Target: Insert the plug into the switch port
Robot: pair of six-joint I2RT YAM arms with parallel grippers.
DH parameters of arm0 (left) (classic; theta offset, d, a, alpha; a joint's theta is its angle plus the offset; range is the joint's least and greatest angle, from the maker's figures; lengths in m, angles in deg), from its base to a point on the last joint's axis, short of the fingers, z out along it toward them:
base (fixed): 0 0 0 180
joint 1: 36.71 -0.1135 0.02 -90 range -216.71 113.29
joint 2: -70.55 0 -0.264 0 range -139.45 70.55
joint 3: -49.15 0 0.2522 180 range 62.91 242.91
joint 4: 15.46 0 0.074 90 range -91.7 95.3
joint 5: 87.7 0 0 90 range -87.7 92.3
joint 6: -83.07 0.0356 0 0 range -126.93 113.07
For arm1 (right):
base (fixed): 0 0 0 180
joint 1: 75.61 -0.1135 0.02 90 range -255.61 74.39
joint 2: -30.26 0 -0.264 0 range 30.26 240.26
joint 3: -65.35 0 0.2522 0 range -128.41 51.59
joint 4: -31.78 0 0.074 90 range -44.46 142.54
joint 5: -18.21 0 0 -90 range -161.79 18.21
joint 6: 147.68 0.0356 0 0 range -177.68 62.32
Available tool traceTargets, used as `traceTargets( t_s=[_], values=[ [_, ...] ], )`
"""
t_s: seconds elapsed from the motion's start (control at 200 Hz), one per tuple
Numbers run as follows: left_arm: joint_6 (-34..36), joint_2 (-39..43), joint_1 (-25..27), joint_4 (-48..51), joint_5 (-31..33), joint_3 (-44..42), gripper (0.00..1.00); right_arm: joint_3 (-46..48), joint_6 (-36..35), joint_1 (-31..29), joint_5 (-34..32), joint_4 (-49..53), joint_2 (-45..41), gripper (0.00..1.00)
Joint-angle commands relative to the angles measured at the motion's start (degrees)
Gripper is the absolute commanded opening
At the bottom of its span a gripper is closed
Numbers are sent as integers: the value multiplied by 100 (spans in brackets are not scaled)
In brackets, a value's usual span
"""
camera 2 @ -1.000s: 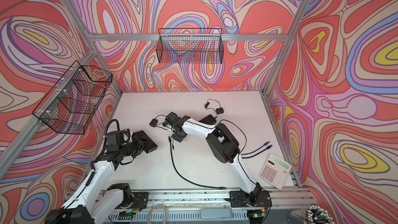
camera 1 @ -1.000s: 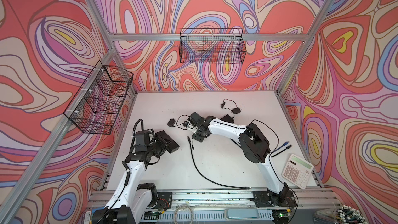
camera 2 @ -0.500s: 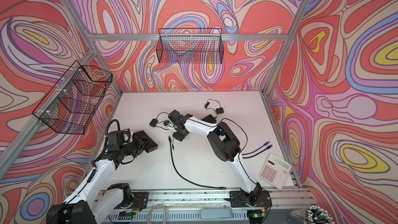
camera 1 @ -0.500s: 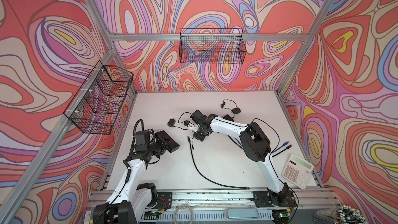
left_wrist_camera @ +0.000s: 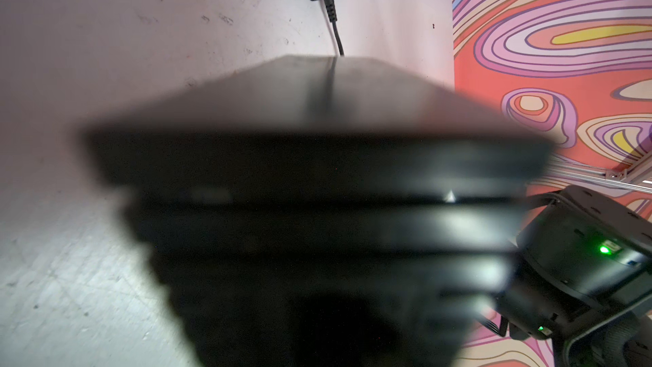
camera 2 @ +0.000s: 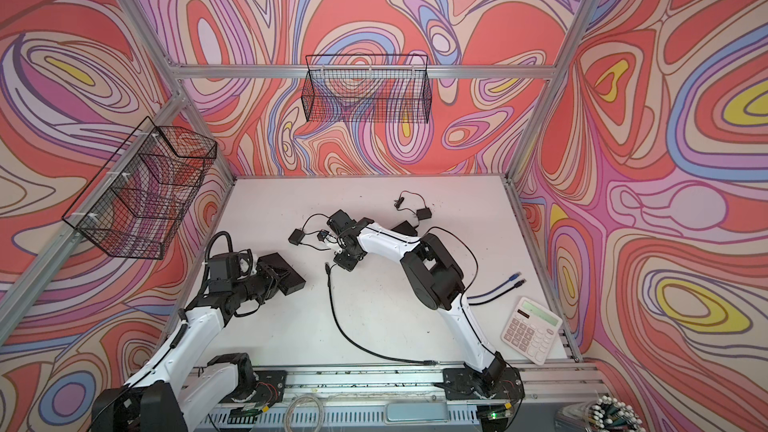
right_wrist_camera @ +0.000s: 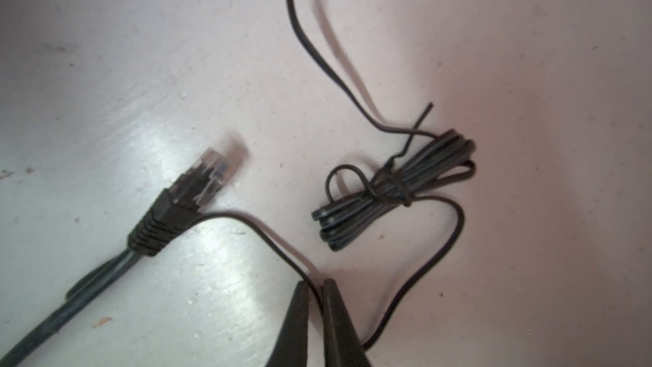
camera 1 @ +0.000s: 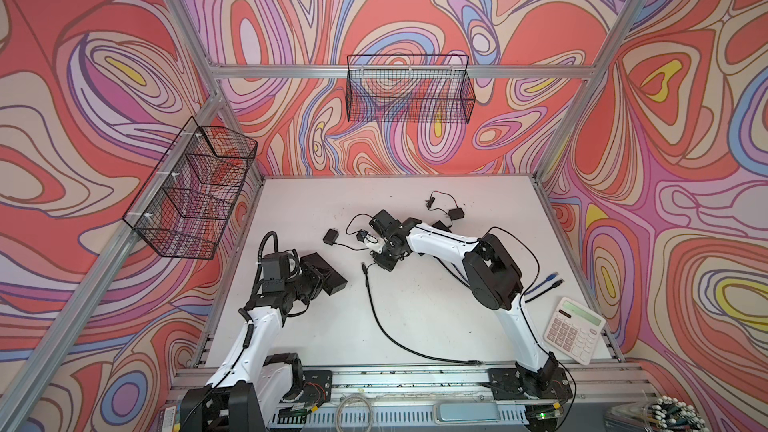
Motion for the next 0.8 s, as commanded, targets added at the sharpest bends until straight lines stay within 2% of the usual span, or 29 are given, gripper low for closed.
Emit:
traceTargets(
  t_s=[0.0,0.15,0.566,0.631,0.721,0.791],
  values=[
    [-32,-5,-35,-271,-95,-97,22,237,105,151,85,89,-10,7],
    [-48,-4,-38,-314,-79,-153,22,400,231,288,236,-61,-211,0],
    [-111,-126,-41,-502,-106,-233,22,1334,729,373,616,-597,-1149,0],
    [-118,-126,-46,-533,-113,-249,23,1354,801,373,328,-674,-1226,0],
    [-122,-99,-42,-531,-114,-273,22,1355,965,380,-513,-884,-1290,0],
    [-123,-73,-41,-532,-98,-294,23,1318,1079,424,-824,-1024,-1339,0]
  ],
)
